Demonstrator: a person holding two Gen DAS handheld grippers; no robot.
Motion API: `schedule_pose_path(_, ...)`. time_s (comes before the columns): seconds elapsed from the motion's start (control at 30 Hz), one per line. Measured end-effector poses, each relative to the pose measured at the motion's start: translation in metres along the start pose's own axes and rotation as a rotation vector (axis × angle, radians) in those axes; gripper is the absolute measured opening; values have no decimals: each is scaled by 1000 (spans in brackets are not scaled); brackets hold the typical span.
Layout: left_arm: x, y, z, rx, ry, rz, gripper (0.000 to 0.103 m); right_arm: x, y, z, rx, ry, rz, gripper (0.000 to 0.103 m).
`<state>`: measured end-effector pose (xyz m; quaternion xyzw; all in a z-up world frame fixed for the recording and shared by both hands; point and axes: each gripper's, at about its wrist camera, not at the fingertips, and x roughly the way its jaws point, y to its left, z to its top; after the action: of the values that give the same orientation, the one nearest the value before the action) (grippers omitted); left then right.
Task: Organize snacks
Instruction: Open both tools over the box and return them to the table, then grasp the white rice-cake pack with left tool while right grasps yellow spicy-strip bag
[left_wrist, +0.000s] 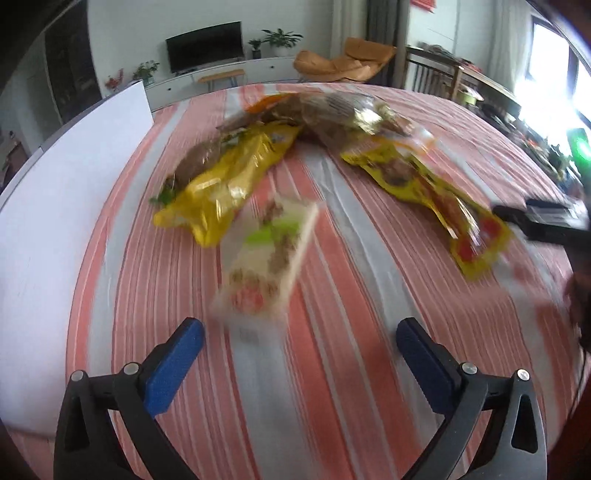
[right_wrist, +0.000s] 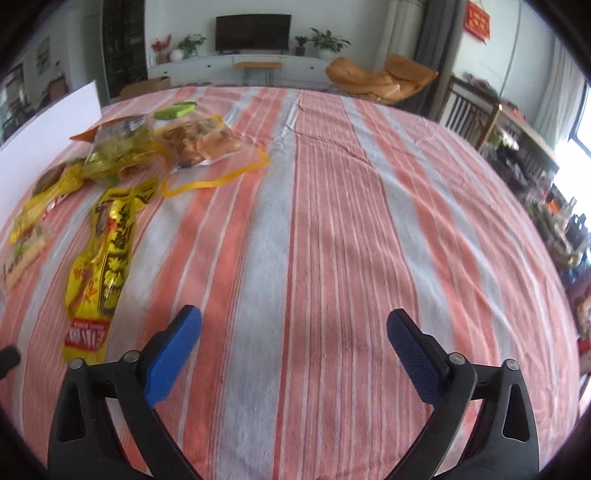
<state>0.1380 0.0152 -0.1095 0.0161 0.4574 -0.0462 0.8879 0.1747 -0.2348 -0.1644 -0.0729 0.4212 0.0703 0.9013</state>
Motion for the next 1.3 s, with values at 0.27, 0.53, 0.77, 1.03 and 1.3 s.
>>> schedule_pose_path(0.27,34,14,49,-62,-2,40,103,1,-13,-3,70,18,32,103)
schedule_pose_path(0.53,35,15,47,-64,-3,45,103,0,-13,-4,71,18,33,103)
schedule_pose_path(0.77,35,15,47,-64,-3,45,103,2,-13,-4,71,18,32,103)
schedule_pose_path(1.03,35,15,47,-65,-4,44,103,3,-13,-5,71,18,32,103)
schedule_pose_path(1.3,35,15,47,-65,-4,44,103,3,-13,-5,72,17,32,103)
